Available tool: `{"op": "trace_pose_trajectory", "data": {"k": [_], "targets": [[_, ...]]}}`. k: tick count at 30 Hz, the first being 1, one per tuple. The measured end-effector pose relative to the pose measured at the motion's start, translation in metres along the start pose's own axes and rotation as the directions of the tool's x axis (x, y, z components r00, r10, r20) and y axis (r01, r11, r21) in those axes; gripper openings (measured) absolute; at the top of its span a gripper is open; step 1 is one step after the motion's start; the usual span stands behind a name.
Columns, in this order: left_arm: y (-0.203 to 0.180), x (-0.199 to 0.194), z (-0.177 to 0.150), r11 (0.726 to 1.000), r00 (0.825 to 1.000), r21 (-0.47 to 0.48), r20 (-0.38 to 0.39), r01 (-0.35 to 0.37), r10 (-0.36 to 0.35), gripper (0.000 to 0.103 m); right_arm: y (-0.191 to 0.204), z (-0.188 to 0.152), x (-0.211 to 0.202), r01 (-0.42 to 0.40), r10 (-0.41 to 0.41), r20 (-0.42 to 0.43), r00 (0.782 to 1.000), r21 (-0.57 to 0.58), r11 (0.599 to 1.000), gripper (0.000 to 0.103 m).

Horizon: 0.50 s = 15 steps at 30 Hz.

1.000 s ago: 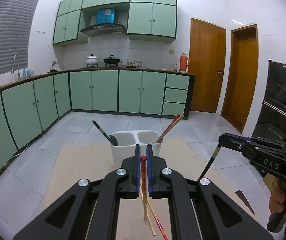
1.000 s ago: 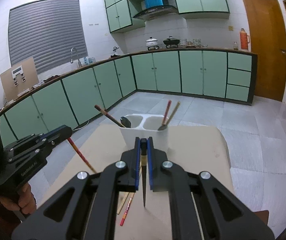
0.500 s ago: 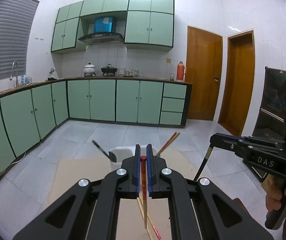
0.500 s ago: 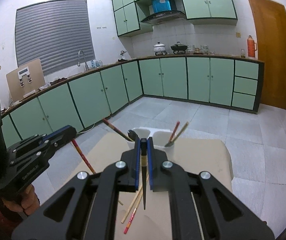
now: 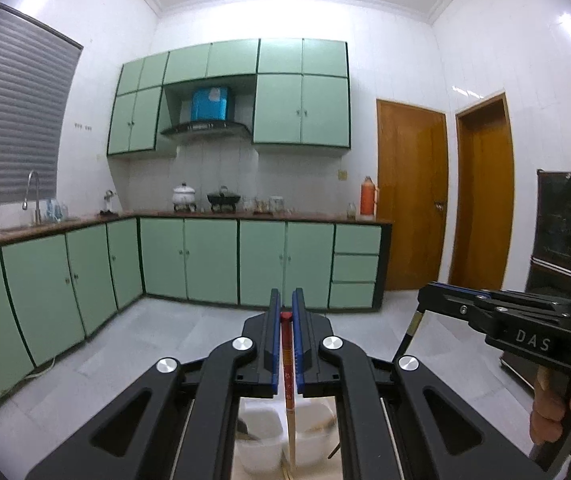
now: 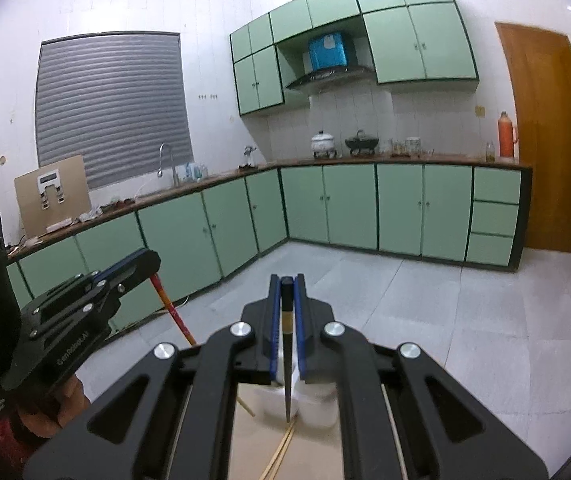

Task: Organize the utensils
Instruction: 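Lift both chopsticks and carry them over the white holder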

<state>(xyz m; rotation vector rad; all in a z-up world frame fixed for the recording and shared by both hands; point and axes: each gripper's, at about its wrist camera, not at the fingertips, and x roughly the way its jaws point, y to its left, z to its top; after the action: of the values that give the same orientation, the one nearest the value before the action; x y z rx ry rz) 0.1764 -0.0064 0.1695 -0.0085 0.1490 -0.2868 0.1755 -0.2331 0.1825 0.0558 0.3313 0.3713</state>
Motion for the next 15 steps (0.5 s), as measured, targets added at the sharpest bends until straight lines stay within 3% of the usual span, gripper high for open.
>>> {"op": "trace_pose_trajectory", "data": {"k": [8, 15], "targets": [[0.006, 0.056, 0.012, 0.999, 0.999, 0.012, 0.028, -0.042, 0.042, 0.006, -0.027, 0.013, 0.048, 0.060, -0.060, -0.001, 0.998, 0.005, 0.998, 0.006], [0.014, 0.105, -0.025, 0.998, 0.995, 0.002, -0.067, -0.068, 0.068, 0.006, -0.047, -0.020, 0.093, 0.070, -0.066, -0.073, 0.995, 0.051, 0.996, 0.006]]}}
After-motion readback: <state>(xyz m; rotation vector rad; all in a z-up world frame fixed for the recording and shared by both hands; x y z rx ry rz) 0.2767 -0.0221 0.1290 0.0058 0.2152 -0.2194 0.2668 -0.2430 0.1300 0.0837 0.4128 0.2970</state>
